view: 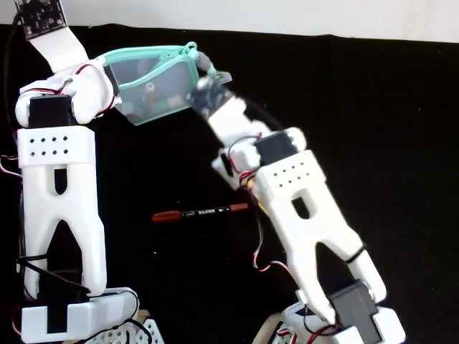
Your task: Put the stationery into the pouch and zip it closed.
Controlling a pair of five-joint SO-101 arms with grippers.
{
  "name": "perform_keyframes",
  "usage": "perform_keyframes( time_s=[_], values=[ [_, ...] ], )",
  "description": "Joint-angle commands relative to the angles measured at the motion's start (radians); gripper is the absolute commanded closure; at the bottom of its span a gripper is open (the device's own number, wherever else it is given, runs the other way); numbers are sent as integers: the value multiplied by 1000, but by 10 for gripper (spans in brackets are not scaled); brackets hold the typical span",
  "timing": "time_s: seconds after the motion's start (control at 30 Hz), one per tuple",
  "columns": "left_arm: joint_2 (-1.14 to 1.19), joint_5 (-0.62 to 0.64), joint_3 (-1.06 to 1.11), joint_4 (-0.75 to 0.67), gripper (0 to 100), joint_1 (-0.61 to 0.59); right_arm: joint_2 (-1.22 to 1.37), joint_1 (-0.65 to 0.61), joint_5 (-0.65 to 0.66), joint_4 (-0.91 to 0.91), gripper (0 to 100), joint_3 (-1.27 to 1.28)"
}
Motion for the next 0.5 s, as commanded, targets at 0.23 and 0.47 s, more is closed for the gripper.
perform_keyframes(
  time_s=[0.23,0.47],
  values=[
    [-1,3,-24,8,993,13,-50,12,-160,-15,991,-499],
    [-1,3,-24,8,993,13,54,-10,-238,-124,991,-720]
  ],
)
